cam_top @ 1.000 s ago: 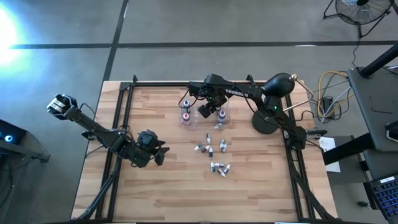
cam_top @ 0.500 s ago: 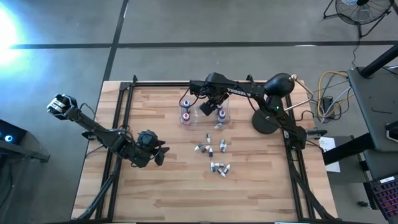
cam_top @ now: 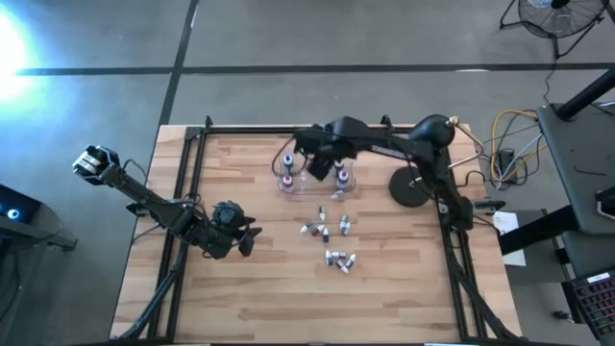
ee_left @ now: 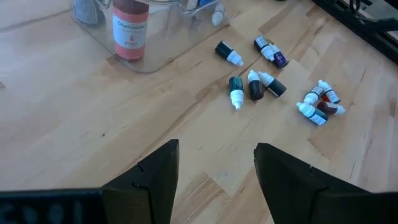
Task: Pick & Place food coloring
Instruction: Put the small red food coloring bottle into the transparent bin
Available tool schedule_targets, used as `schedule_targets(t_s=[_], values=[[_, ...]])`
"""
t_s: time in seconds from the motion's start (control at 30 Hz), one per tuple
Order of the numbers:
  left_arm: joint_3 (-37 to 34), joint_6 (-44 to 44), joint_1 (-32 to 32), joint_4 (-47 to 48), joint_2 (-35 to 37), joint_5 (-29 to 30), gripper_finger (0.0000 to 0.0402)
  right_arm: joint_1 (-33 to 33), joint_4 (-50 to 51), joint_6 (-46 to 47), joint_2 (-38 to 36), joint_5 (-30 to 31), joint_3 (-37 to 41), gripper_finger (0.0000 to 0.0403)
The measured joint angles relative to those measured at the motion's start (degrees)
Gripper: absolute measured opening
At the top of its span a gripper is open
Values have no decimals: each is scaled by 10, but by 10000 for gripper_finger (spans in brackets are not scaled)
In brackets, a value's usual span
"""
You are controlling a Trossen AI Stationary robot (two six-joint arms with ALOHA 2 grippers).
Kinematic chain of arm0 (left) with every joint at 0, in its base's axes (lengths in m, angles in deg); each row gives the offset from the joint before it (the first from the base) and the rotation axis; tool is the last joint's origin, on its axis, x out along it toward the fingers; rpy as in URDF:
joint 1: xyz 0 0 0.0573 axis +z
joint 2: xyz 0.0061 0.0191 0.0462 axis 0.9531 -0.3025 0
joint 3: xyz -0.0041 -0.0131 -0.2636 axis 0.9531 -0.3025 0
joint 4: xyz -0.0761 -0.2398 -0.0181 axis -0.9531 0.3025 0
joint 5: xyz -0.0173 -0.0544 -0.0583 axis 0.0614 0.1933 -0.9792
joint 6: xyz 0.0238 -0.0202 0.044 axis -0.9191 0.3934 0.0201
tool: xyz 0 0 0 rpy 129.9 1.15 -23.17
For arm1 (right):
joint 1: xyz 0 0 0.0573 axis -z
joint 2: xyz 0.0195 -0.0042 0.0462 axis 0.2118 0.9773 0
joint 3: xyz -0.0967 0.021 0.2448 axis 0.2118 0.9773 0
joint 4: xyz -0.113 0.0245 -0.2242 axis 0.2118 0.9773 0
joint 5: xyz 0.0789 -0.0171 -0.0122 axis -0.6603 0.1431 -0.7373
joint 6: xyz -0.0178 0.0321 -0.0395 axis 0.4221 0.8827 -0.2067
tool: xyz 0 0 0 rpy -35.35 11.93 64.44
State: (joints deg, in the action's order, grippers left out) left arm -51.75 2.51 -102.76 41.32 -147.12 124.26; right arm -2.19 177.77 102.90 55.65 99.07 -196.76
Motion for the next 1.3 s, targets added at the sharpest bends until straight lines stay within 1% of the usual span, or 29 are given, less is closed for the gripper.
schedule_targets(t_s=[0.03,0.13,0.2,0.27,0.4,0.5,0.57,0.67,0.8,0.93,1.07,1.2,1.3], values=[[0,-1,0,0,0,0,184,-19,3,3,-10,-20,0,187],[0,-1,0,1,0,0,184,-86,7,-2,-35,-104,4,187],[0,-2,0,1,0,0,184,-137,8,-24,-47,-134,14,187],[0,-3,0,2,0,1,184,-189,8,-62,-53,-133,32,187],[0,-34,0,3,0,1,184,-279,8,-156,-56,-130,89,187],[0,-52,0,3,0,2,184,-328,7,-197,-49,-134,152,187],[0,-56,0,3,0,2,184,-351,-2,-206,-45,-135,207,187],[0,-56,0,2,0,2,184,-373,-67,-206,-44,-147,288,187],[0,-45,0,2,0,-5,184,-384,-166,-207,-53,-200,357,187],[0,-41,0,2,0,-22,184,-381,-222,-224,-68,-200,405,187],[0,-36,0,1,0,-25,184,-381,-280,-276,-82,-197,457,187],[0,-18,0,2,0,-26,184,-377,-335,-278,-88,-203,506,187],[0,-4,0,2,0,-26,184,-368,-354,-266,-88,-203,520,187]])
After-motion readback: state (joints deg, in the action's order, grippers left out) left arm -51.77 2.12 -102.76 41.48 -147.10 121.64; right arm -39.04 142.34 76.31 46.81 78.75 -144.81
